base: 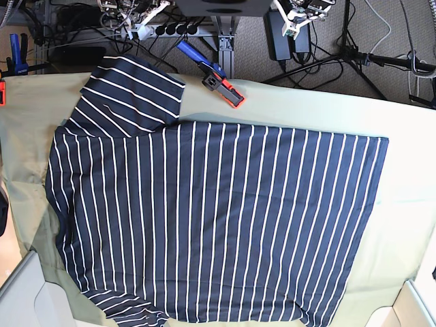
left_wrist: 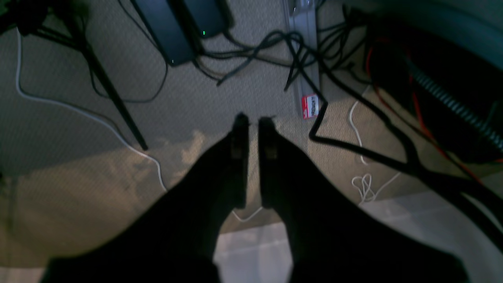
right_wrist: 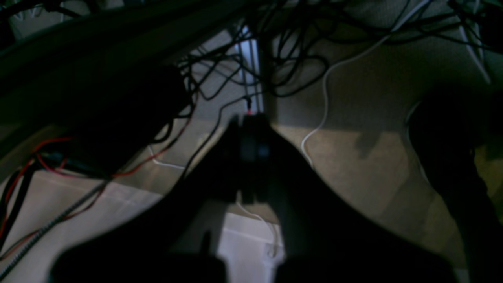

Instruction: Fold the T-shirt properly

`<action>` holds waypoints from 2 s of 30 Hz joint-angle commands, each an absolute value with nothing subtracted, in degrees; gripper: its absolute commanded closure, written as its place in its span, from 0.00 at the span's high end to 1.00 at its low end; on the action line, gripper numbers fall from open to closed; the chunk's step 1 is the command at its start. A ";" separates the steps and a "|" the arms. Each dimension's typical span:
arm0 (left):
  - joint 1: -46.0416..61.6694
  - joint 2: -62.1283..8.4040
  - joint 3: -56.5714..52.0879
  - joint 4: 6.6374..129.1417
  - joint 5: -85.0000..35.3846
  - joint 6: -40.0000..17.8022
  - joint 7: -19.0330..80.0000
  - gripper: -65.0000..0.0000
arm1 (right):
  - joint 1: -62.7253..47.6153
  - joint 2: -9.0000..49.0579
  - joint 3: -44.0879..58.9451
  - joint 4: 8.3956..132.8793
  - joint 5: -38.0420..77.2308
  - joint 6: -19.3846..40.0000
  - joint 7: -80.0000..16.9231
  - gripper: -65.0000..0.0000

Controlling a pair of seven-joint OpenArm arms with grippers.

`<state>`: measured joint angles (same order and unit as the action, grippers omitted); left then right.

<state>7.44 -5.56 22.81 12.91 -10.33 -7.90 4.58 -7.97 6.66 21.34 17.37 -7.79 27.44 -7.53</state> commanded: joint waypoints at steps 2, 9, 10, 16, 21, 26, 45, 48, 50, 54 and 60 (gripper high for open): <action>8.12 -5.74 22.85 13.08 -10.46 -6.94 3.33 0.07 | -8.32 7.14 21.30 17.69 -7.94 28.95 -7.49 0.00; 12.12 -5.89 22.85 16.23 -10.44 -6.92 -2.15 0.07 | -10.39 7.11 21.30 20.08 -7.94 28.97 -7.49 0.00; 13.06 -6.11 22.85 17.21 -10.44 -6.92 -3.11 0.07 | -11.11 7.11 21.30 20.97 -7.94 28.97 -7.49 0.00; 19.90 -8.71 22.76 25.41 -10.50 -7.09 -7.77 0.07 | -17.56 7.14 21.23 27.97 -7.86 29.15 -7.49 0.00; 27.05 -11.68 18.61 35.11 -15.11 -7.14 -7.75 0.07 | -25.17 7.94 20.67 35.53 -2.13 29.82 -7.51 0.00; 35.97 -13.85 9.13 48.27 -17.56 -16.05 -7.73 0.07 | -34.30 9.65 16.64 45.76 2.04 29.82 -7.70 0.00; 61.47 -14.68 -18.96 100.25 -37.58 -40.00 8.51 0.07 | -64.20 16.49 22.90 105.49 35.44 30.00 -23.51 0.00; 61.47 -15.07 -22.83 105.60 -42.96 -40.00 14.72 0.07 | -63.81 16.49 28.73 111.22 43.18 29.98 -24.29 0.00; 61.45 -15.44 -24.99 108.18 -46.15 -40.00 16.86 0.07 | -62.30 16.43 32.29 113.19 47.05 29.98 -24.49 0.00; 61.45 -15.46 -28.84 111.55 -47.83 -40.00 17.50 0.07 | -57.30 16.36 36.93 113.30 47.81 29.95 -25.50 0.04; 61.45 -15.55 -31.48 113.14 -52.27 -40.00 24.38 0.08 | -50.43 16.36 37.39 110.76 46.33 23.64 -27.42 0.38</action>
<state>60.47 -15.16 -30.92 112.29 -51.37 -38.76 25.32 -49.87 15.86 36.84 110.08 45.87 26.33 -28.45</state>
